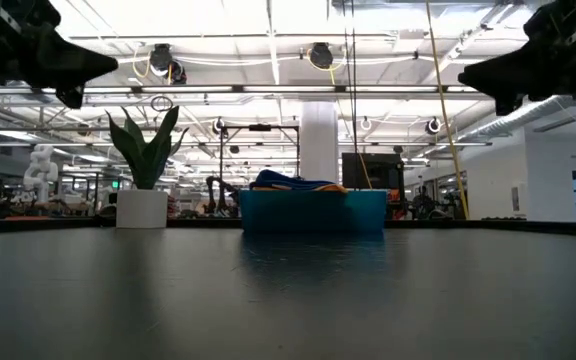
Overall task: Fold microfiber towels
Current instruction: Return to Home Position
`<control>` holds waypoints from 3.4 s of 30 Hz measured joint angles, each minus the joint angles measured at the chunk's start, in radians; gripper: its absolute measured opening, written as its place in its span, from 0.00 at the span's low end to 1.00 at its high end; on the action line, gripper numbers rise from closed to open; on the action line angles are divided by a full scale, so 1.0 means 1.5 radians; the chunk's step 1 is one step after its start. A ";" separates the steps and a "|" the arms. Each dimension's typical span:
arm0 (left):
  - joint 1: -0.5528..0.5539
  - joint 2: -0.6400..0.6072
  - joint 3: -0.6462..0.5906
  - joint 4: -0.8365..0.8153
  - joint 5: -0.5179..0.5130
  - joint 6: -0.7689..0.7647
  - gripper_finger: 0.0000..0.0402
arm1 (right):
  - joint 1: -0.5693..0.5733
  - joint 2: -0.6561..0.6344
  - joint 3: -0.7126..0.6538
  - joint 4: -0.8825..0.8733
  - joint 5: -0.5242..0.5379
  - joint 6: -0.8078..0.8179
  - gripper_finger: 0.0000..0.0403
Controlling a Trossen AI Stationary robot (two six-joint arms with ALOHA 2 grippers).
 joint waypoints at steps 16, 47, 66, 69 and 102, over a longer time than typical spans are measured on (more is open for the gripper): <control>-0.007 0.017 -0.086 0.092 0.042 -0.009 0.06 | 0.000 0.001 -0.067 0.014 -0.019 0.036 0.20; -0.007 0.016 -0.087 0.096 0.071 -0.010 0.08 | 0.000 0.002 -0.070 0.018 -0.017 0.036 0.20; -0.007 0.016 -0.087 0.096 0.071 -0.010 0.08 | 0.000 0.002 -0.070 0.018 -0.017 0.036 0.20; -0.007 0.016 -0.087 0.096 0.071 -0.010 0.08 | 0.000 0.002 -0.070 0.018 -0.017 0.036 0.20; -0.007 0.016 -0.087 0.097 0.071 -0.010 0.08 | 0.000 0.002 -0.070 0.018 -0.017 0.036 0.20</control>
